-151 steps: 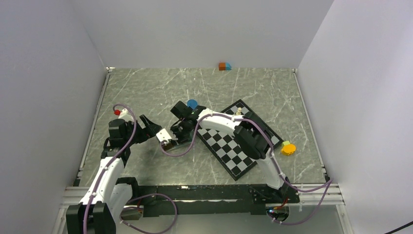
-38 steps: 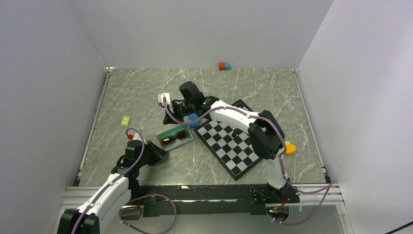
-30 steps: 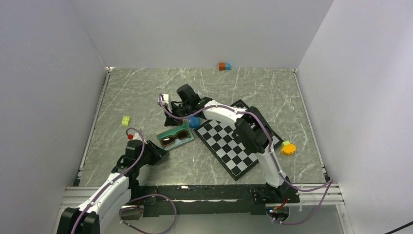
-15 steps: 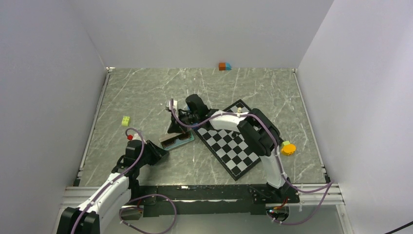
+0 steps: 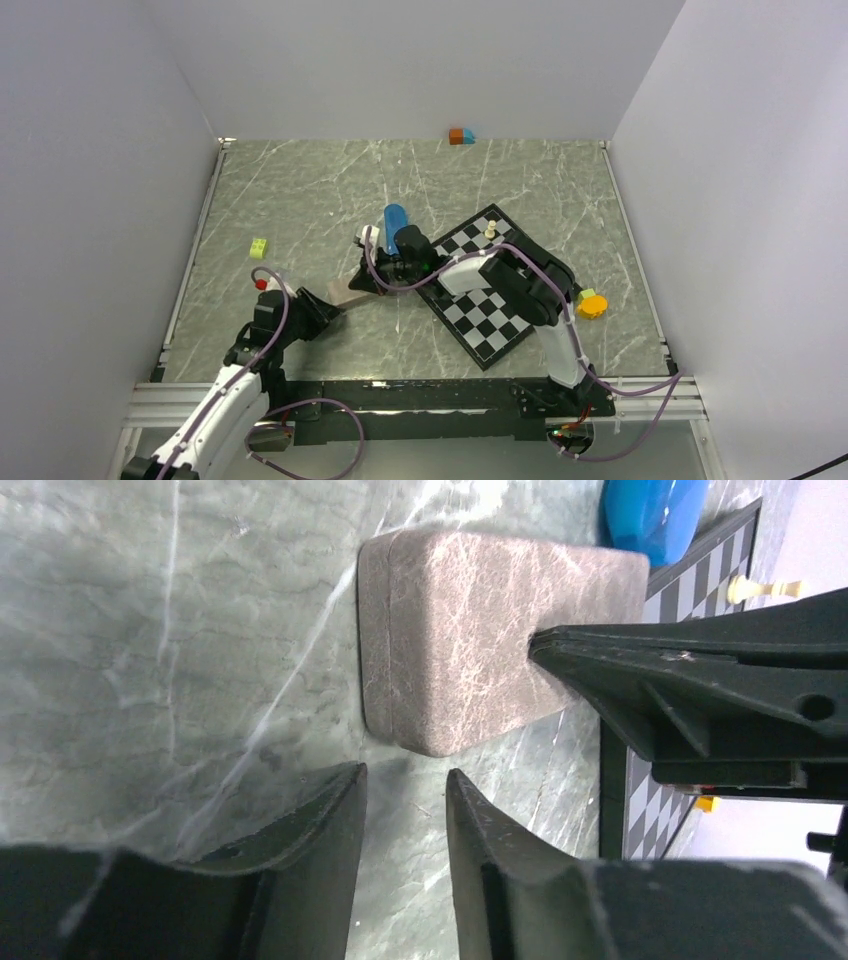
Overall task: Organize the sunglasses
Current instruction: Close the case with sunglasses at the center of the board, then reset both arms
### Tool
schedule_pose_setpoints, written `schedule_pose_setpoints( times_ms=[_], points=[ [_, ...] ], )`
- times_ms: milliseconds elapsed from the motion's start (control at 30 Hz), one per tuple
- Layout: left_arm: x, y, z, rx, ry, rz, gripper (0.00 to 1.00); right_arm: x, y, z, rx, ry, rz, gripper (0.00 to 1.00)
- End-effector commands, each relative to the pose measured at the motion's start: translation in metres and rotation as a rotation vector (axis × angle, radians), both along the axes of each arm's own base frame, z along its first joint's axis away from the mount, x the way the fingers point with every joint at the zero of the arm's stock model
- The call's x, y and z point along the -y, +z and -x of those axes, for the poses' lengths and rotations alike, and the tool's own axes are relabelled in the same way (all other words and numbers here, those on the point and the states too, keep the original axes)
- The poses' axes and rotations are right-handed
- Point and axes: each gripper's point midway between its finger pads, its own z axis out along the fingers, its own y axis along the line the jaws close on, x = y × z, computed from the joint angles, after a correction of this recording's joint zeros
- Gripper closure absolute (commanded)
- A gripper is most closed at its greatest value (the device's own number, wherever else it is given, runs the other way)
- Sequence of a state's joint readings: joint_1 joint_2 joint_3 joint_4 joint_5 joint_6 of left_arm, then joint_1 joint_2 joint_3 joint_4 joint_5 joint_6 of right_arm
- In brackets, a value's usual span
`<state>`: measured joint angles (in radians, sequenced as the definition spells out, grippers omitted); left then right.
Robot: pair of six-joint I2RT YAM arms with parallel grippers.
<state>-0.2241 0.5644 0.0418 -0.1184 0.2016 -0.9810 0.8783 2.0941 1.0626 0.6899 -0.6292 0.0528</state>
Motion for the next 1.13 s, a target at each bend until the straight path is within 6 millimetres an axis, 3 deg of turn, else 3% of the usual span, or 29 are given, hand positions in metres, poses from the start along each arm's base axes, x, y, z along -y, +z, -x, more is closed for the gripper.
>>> schedule_pose_setpoints(
  times_ms=[0, 100, 133, 167, 267, 333, 367, 400, 467, 533, 633, 700, 767, 833, 933, 1100],
  points=[
    [-0.014, 0.008, 0.008, -0.032, 0.024, -0.084, 0.53, 0.011, -0.006, -0.021, 0.022, -0.133, 0.087, 0.95],
    [-0.025, 0.055, -0.005, 0.086, 0.048, -0.15, 0.3, 0.012, 0.071, -0.038, 0.07, -0.196, -0.034, 0.87],
    [-0.034, 0.073, -0.009, 0.129, 0.078, -0.187, 0.12, 0.019, 0.101, -0.048, 0.081, -0.24, -0.079, 0.83],
    [-0.04, 0.092, -0.012, 0.168, 0.099, -0.217, 0.01, 0.03, 0.129, -0.058, 0.086, -0.294, -0.115, 0.76],
    [-0.061, 0.15, -0.023, 0.29, 0.154, -0.327, 0.01, 0.084, 0.192, -0.098, 0.069, -0.515, -0.175, 0.57],
    [-0.07, 0.177, -0.028, 0.308, 0.172, -0.393, 0.01, 0.139, 0.222, -0.125, 0.08, -0.697, -0.19, 0.37],
    [-0.074, 0.185, -0.03, 0.291, 0.186, -0.409, 0.01, 0.179, 0.229, -0.144, 0.085, -0.833, -0.178, 0.15],
    [-0.074, 0.193, -0.032, 0.279, 0.193, -0.413, 0.01, 0.216, 0.234, -0.157, 0.074, -0.962, -0.161, 0.02],
    [-0.07, 0.203, -0.04, 0.283, 0.165, -0.418, 0.01, 0.296, 0.238, -0.174, 0.041, -1.236, -0.112, 0.0],
    [-0.068, 0.204, -0.047, 0.276, 0.167, -0.412, 0.01, 0.386, 0.23, -0.174, -0.015, -1.549, -0.053, 0.0],
    [-0.07, 0.194, -0.048, 0.267, 0.185, -0.412, 0.01, 0.498, 0.21, -0.142, -0.074, -1.919, 0.008, 0.0],
    [-0.074, 0.188, -0.046, 0.266, 0.214, -0.415, 0.01, 0.553, 0.19, -0.105, -0.111, -2.161, 0.057, 0.0],
    [-0.08, 0.187, -0.042, 0.272, 0.237, -0.43, 0.01, 0.576, 0.18, -0.076, -0.092, -2.293, 0.097, 0.0],
    [-0.087, 0.189, -0.037, 0.277, 0.253, -0.454, 0.01, 0.577, 0.172, -0.063, -0.078, -2.296, 0.116, 0.0],
    [-0.095, 0.19, -0.032, 0.271, 0.298, -0.462, 0.01, 0.566, 0.166, -0.063, -0.077, -2.224, 0.065, 0.0],
    [-0.088, 0.191, -0.033, 0.296, 0.282, -0.428, 0.01, 0.565, 0.173, -0.059, -0.019, -2.206, 0.002, 0.0]
  ],
)
